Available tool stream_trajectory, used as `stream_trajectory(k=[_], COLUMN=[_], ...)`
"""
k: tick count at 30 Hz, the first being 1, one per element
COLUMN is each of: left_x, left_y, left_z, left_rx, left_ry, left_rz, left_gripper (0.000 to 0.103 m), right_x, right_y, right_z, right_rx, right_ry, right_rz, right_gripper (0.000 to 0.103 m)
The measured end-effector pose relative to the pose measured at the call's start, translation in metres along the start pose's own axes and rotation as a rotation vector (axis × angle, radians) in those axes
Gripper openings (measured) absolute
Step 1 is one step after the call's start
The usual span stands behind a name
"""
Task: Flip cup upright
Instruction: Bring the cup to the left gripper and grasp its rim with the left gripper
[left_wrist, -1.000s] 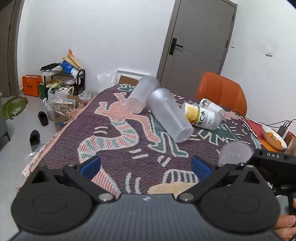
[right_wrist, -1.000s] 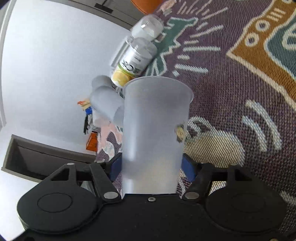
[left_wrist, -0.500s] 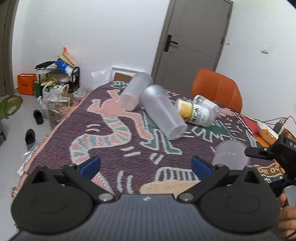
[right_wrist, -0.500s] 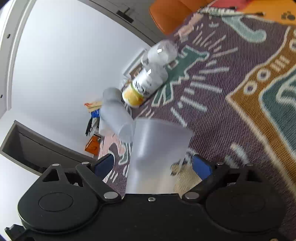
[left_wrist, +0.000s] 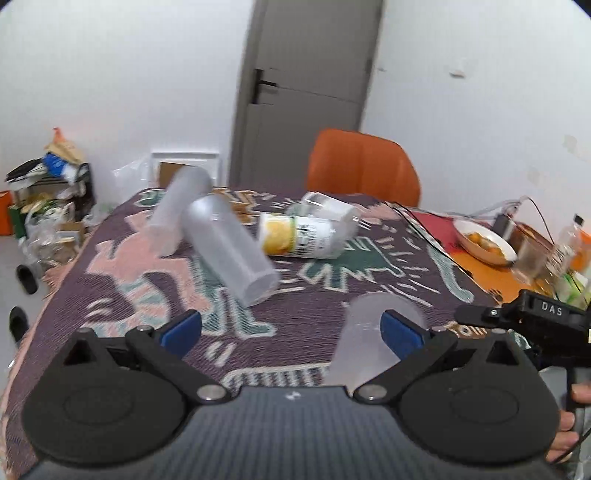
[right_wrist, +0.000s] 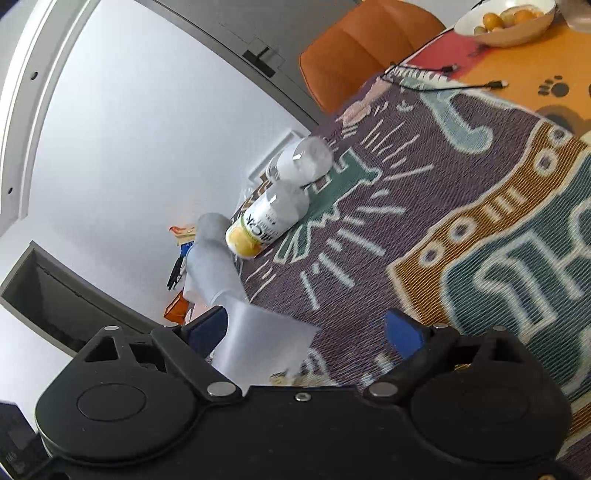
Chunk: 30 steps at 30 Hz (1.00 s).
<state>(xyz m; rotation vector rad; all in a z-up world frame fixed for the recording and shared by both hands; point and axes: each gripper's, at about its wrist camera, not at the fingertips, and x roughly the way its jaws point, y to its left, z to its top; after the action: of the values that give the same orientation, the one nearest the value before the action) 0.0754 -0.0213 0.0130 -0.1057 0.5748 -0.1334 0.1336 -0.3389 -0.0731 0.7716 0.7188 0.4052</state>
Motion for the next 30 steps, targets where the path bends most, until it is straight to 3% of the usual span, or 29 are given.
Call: stream_trajectory(k=[10,23,30], left_x=[0.054,0.111,0.136], left_y=[-0.037,-0.060,-0.071], left_z=[0.025,0.026,0.022], left_rx=[0.108,0.205,0.251], left_ry=[0.150,0.332,0.420], left_rz=[-0.121,-0.155,-0.180], left_gripper=[0.101,0.100,0.092], right_x=[-0.004,-0.004,-0.003], right_y=[-0.024,-0.039,-0.044], right_z=[0.006,0.013,0.014], right_rx=[-0.059,-0.115,-0.106], right_ry=[-0.011,-0.041,-0.047], right_rz=[0.039,0.046,0.046], right_gripper=[0.084,0.084,0.084])
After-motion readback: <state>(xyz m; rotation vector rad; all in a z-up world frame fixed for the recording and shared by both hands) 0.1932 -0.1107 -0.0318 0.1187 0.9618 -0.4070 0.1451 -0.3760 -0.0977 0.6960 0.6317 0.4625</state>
